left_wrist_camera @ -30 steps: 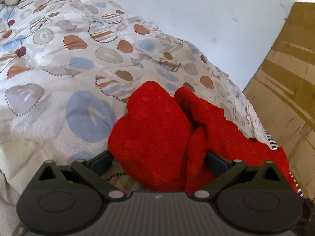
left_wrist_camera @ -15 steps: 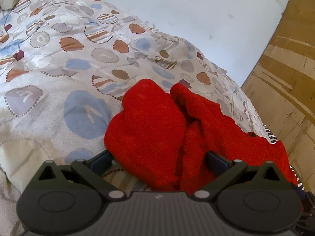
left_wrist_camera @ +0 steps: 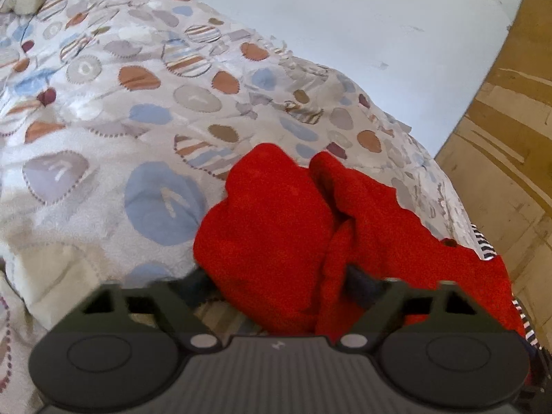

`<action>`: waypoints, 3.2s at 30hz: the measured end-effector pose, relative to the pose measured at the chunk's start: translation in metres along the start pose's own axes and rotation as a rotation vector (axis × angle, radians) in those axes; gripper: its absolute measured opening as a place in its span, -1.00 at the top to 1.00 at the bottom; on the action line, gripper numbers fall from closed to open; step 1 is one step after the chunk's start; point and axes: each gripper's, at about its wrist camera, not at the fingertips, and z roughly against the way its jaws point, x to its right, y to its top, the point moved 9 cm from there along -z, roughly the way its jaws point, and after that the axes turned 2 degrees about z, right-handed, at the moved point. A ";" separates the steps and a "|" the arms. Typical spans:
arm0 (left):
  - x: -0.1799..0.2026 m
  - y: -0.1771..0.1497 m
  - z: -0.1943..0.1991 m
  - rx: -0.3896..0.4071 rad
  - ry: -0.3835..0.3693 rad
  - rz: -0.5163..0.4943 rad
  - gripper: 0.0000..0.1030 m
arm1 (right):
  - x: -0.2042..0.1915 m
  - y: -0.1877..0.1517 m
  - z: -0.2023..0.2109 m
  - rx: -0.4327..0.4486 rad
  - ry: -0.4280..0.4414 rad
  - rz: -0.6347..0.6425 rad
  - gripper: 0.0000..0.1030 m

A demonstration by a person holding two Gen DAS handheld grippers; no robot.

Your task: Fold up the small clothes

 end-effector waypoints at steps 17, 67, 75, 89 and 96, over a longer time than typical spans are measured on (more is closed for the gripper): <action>0.059 0.023 0.031 0.084 0.051 -0.192 0.82 | 0.013 0.009 -0.001 -0.043 0.057 -0.090 -0.99; 0.245 -0.088 0.081 0.151 -0.081 -0.877 -0.99 | 0.167 -0.010 0.088 -0.072 -0.013 -0.396 -0.99; 0.230 -0.084 0.049 0.084 -0.124 -0.864 -0.98 | 0.140 0.049 0.016 -0.134 0.288 -0.442 -0.99; 0.232 -0.096 0.047 0.124 -0.193 -0.886 0.39 | 0.144 0.032 -0.070 -0.356 0.287 -0.675 0.26; 0.266 -0.088 0.059 0.175 -0.246 -0.913 0.55 | 0.155 0.082 -0.053 -0.164 0.246 -0.474 0.64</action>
